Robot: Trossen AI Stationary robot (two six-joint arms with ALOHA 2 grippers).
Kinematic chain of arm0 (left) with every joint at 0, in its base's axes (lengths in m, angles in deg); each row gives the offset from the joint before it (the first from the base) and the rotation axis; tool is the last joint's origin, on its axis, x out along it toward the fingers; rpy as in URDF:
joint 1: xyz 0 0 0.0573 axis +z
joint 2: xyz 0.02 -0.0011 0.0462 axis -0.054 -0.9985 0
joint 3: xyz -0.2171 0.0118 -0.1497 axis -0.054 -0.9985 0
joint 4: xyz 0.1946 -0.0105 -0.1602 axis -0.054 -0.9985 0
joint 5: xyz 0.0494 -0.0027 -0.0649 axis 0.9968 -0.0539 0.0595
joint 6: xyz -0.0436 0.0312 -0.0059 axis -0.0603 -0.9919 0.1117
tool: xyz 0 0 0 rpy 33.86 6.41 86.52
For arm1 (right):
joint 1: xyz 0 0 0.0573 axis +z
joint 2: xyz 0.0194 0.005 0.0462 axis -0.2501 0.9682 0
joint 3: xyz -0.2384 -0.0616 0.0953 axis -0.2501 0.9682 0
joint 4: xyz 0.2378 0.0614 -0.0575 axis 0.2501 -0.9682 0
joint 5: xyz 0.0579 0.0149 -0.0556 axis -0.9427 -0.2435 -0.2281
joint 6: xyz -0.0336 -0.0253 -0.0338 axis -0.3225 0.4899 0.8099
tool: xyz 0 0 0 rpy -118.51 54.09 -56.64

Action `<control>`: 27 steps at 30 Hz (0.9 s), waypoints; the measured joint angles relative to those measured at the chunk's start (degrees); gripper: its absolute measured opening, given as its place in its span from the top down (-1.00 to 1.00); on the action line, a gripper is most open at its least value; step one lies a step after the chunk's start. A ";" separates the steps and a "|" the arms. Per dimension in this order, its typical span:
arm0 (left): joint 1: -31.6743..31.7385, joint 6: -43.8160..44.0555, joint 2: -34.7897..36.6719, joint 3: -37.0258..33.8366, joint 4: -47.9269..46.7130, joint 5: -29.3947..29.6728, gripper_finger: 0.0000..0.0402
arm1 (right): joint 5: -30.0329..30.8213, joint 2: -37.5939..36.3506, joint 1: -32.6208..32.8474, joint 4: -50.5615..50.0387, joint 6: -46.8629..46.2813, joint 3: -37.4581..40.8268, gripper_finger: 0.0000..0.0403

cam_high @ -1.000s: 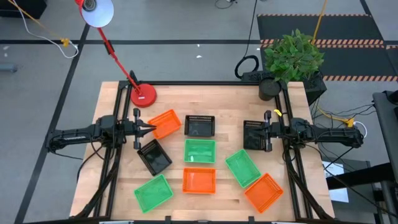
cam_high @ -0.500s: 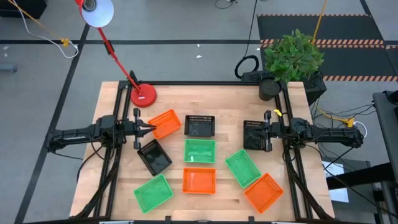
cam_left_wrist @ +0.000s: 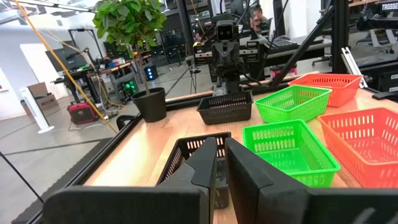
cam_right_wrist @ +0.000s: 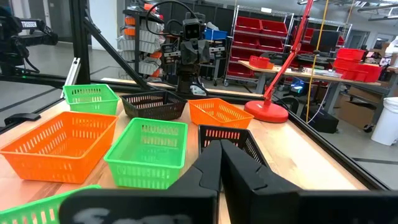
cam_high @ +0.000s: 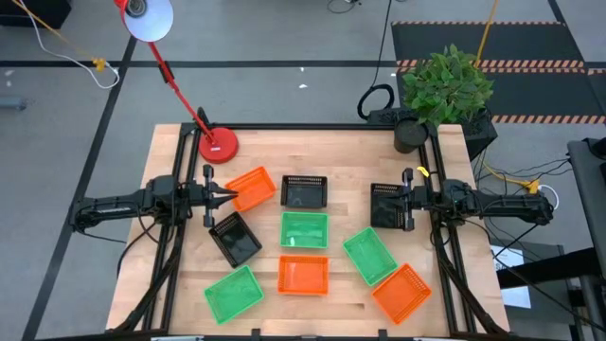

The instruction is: Stack baskets by color

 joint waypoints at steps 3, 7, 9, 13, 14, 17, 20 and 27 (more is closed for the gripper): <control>0.00 0.00 -0.02 0.00 0.00 0.00 0.81 | 0.00 0.00 0.01 0.01 0.00 0.01 0.98; 0.02 -0.02 -0.02 -0.02 0.00 0.00 0.81 | 0.00 0.00 -0.01 0.01 0.00 0.01 0.98; 0.02 -0.02 -0.02 -0.02 -0.02 0.00 0.81 | 0.00 -0.01 -0.01 -0.01 0.00 -0.01 0.98; 0.00 -0.02 0.01 -0.01 -0.01 0.00 0.81 | 0.00 -0.01 0.00 0.01 0.00 0.01 0.98; 0.00 -0.02 -0.02 0.00 -0.01 -0.01 0.81 | 0.00 0.01 0.00 0.01 0.00 0.01 0.98; 0.01 -0.02 -0.01 0.00 -0.01 -0.01 0.81 | 0.00 0.01 0.01 0.01 -0.32 0.01 0.98; 0.00 -0.02 -0.01 0.00 -0.02 0.00 0.81 | 0.00 -0.01 0.01 -0.01 -2.58 0.01 0.98; 0.01 -0.01 -0.01 -0.02 -0.01 -0.01 0.81 | -0.28 -0.02 -0.01 0.25 -1.61 -0.50 0.98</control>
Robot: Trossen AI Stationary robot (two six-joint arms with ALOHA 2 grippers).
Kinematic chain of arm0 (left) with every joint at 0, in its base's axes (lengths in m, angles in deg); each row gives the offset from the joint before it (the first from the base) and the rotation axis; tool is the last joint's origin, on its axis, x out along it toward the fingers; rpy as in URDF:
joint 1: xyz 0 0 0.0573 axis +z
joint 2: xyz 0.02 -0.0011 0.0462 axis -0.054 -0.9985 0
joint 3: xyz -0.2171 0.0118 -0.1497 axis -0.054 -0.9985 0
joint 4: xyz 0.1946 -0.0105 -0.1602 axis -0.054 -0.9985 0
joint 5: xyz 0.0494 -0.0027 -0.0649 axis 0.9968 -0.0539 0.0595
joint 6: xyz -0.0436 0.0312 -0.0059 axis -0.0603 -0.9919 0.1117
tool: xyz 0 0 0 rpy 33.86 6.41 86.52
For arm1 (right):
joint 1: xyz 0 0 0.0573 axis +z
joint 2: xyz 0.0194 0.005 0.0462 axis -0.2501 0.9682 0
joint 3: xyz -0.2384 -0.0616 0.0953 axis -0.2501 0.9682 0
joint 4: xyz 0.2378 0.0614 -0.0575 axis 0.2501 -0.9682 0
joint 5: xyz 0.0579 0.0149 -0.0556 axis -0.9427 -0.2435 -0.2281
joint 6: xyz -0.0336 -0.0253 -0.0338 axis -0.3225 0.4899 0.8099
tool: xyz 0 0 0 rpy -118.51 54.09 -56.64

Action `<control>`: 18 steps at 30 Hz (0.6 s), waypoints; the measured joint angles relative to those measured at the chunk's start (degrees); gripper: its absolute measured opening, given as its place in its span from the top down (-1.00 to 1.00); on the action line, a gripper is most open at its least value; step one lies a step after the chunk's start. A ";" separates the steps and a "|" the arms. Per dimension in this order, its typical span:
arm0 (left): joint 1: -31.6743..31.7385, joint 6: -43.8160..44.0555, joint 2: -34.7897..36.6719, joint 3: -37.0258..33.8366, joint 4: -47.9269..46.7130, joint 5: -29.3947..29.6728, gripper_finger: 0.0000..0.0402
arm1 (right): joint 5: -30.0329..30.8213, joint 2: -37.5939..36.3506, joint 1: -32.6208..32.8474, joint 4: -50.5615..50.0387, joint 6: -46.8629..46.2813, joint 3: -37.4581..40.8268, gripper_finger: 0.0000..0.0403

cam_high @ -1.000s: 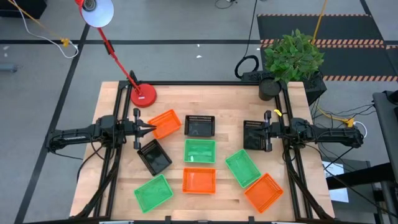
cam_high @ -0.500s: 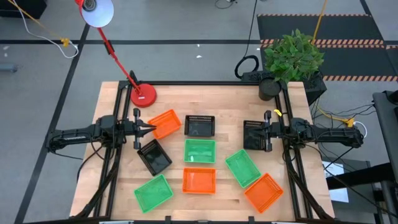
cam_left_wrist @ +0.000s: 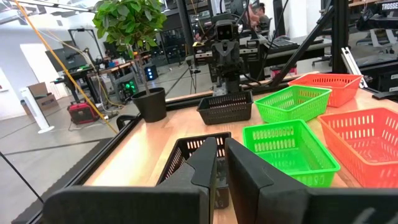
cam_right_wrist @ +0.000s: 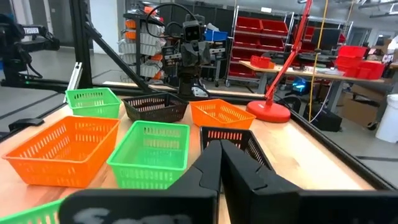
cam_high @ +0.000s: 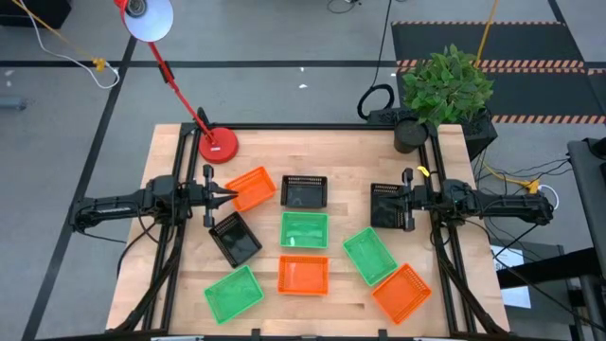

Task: Stack baskets by color
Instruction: Stack the right orange bin on top of the left orange bin

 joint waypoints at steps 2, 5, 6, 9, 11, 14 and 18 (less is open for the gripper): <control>0.00 -0.01 0.00 0.01 0.01 0.00 0.81 | -1.25 0.06 0.00 -0.36 -1.00 -1.04 0.98; -0.01 0.01 0.00 0.02 -0.01 0.01 0.81 | -1.64 0.53 0.02 -2.75 -2.90 -3.35 0.98; -0.01 0.01 0.00 0.00 -0.01 0.01 0.81 | -1.64 0.94 0.02 -2.71 -3.44 -4.67 0.98; 0.01 -0.01 0.00 0.00 0.01 0.01 0.81 | -1.64 2.45 0.02 -2.92 -4.66 -8.65 0.98; 0.00 0.00 0.01 0.01 -0.01 0.00 0.81 | -1.67 4.14 0.02 -4.57 -5.69 -11.25 0.98; 0.00 -0.01 0.00 0.02 0.01 -0.01 0.81 | -2.89 6.82 0.00 -6.32 -6.15 -16.11 0.98; 0.01 -0.01 0.00 0.02 -0.01 0.01 0.81 | -4.38 11.26 0.00 -11.25 -7.51 -23.23 0.98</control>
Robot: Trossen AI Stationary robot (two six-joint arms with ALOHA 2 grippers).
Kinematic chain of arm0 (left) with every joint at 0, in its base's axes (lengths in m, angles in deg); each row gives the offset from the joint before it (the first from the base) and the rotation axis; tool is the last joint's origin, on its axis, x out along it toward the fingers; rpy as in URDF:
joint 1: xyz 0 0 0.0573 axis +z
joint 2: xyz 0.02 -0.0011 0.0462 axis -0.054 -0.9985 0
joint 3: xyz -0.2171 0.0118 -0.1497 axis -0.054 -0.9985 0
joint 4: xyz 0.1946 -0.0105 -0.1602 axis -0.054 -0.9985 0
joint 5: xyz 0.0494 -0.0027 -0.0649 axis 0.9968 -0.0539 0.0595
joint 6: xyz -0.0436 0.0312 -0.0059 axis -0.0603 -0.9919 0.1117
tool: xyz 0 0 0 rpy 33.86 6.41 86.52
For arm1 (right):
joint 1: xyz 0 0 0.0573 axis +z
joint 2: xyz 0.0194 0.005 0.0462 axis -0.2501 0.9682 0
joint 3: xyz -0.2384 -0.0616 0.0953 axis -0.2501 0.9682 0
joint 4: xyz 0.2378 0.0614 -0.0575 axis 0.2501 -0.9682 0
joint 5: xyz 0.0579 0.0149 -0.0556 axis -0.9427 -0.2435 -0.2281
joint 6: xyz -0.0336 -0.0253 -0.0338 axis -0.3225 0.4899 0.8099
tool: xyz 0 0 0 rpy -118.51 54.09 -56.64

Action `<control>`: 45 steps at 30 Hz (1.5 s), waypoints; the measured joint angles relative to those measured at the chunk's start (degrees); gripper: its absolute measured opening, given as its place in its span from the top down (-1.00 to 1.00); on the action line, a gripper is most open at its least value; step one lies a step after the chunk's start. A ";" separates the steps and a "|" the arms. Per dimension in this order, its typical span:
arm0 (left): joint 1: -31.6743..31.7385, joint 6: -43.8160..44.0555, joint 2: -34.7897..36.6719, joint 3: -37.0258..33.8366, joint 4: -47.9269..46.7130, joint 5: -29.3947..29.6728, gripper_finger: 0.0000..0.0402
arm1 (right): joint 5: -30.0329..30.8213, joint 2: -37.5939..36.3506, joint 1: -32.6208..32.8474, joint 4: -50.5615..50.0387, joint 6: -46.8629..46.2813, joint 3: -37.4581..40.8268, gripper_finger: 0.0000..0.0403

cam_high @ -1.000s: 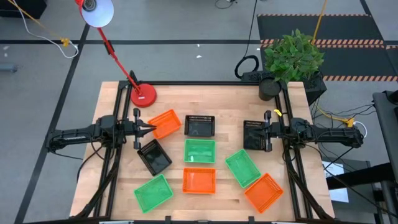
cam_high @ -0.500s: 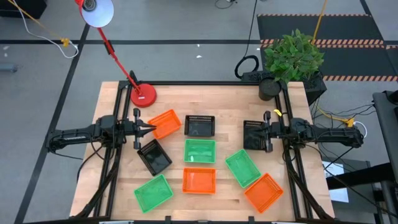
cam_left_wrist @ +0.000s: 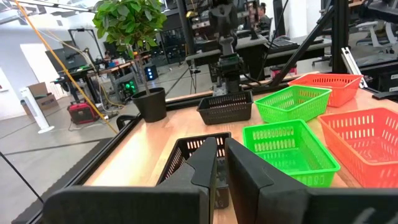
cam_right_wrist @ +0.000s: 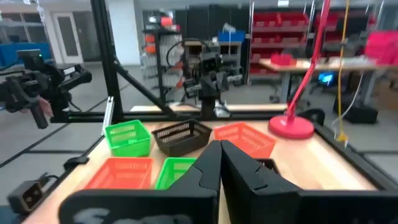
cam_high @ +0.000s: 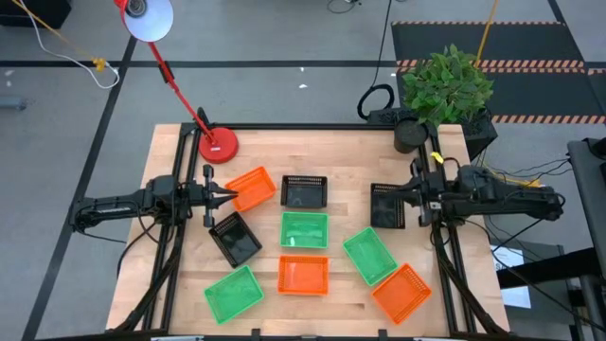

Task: Stack baskets by color
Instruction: Stack the right orange bin on top of the left orange bin

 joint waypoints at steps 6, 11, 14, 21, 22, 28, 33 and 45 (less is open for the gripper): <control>0.00 0.00 0.00 -0.02 0.02 0.00 0.81 | 0.00 7.58 0.00 -10.21 -2.66 -11.85 0.98; -0.02 0.00 0.00 -0.01 0.05 -0.02 0.81 | -0.02 13.78 0.00 -17.43 -3.12 -20.02 0.98; -0.01 0.01 0.00 0.00 0.07 -0.02 0.81 | 0.01 17.09 0.00 -21.96 -3.16 -24.53 0.98; -0.02 0.00 0.00 -0.02 0.13 -0.02 0.81 | 0.09 23.53 0.00 -32.87 -5.91 -33.69 0.98; 0.00 0.02 0.00 -0.02 0.13 -0.02 0.81 | 0.09 24.36 0.00 -34.46 -6.07 -34.99 0.98; -0.02 0.01 0.00 0.00 0.15 -0.02 0.81 | 0.15 28.26 0.00 -40.50 -7.14 -40.96 0.98; -0.01 1.21 0.00 -0.02 0.72 -0.02 0.81 | 0.17 29.71 0.00 -41.06 -7.36 -42.60 0.98; -1.18 8.30 -2.47 7.17 1.28 -0.30 0.81 | 0.22 31.87 0.00 -43.06 -7.29 -42.65 0.98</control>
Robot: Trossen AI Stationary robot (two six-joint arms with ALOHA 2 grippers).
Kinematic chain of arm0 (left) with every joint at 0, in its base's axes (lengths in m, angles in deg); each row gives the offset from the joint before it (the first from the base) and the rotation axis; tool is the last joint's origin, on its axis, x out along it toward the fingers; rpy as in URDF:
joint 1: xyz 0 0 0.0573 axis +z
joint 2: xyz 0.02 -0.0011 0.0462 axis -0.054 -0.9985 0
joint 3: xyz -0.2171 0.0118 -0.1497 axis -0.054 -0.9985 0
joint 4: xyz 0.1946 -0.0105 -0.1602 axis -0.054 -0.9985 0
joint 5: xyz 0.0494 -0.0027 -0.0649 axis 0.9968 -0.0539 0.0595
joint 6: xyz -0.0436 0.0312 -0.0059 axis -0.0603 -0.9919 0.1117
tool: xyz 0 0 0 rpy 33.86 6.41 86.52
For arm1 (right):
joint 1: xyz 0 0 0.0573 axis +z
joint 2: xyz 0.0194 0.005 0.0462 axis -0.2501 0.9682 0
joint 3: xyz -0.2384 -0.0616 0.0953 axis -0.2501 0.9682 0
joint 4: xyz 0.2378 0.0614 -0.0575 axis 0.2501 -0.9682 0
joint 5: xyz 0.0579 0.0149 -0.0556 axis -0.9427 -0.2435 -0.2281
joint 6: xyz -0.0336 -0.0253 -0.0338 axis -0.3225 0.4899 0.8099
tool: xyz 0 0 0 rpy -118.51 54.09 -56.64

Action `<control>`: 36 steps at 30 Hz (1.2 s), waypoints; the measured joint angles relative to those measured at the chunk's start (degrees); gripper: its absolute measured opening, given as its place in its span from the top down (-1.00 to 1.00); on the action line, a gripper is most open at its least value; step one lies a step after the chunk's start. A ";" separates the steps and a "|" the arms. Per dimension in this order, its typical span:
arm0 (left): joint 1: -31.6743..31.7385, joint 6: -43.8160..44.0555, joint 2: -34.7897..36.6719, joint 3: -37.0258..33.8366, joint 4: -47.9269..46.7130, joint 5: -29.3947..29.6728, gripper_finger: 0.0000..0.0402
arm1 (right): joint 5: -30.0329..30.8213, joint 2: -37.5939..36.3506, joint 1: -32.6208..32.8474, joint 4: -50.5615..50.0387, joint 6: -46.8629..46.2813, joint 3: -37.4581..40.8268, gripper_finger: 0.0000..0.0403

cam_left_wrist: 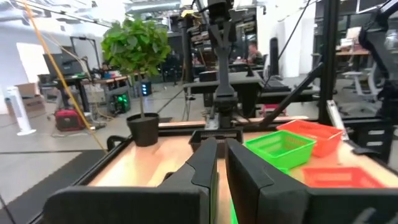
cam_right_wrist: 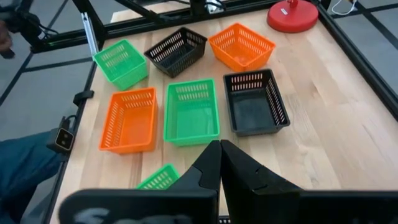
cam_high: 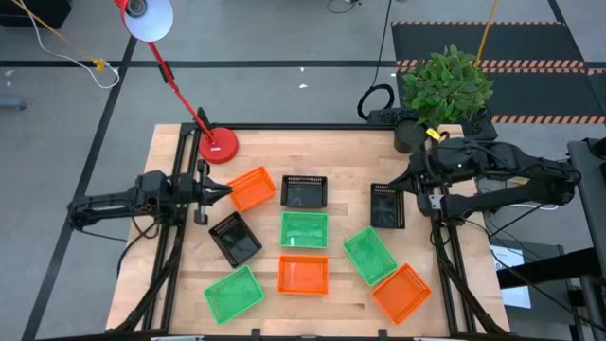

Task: Stack baskets by color
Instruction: Stack the right orange bin on top of the left orange bin

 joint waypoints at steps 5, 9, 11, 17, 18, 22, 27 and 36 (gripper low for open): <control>-1.41 0.82 -5.97 9.04 -6.37 0.05 0.82 | 0.00 0.45 0.02 -0.16 0.09 0.00 0.98; -2.40 2.35 -12.88 17.88 -11.31 0.18 0.82 | 0.00 0.56 0.00 -0.57 0.07 0.00 0.98; -3.05 2.60 -16.82 22.80 -14.27 0.18 0.82 | 0.00 0.56 0.00 -0.89 0.00 0.00 0.98; -5.61 3.30 -29.10 37.52 -24.92 0.08 0.82 | 0.00 0.64 0.02 -1.22 -0.04 0.24 0.98; -6.08 3.55 -31.02 39.69 -26.74 0.06 0.82 | 0.00 0.70 0.02 -1.25 -0.04 0.24 0.98; -7.96 4.51 -38.48 47.47 -33.37 0.06 0.82 | 0.00 0.79 0.02 -1.30 -0.05 0.24 0.98; -10.05 5.87 -45.73 53.67 -37.69 0.07 0.82 | 0.00 1.06 0.00 -1.31 -0.07 0.24 0.98; -13.37 7.66 -51.67 54.77 -35.04 5.93 0.82 | 0.22 2.62 0.54 -3.66 -2.97 0.26 0.98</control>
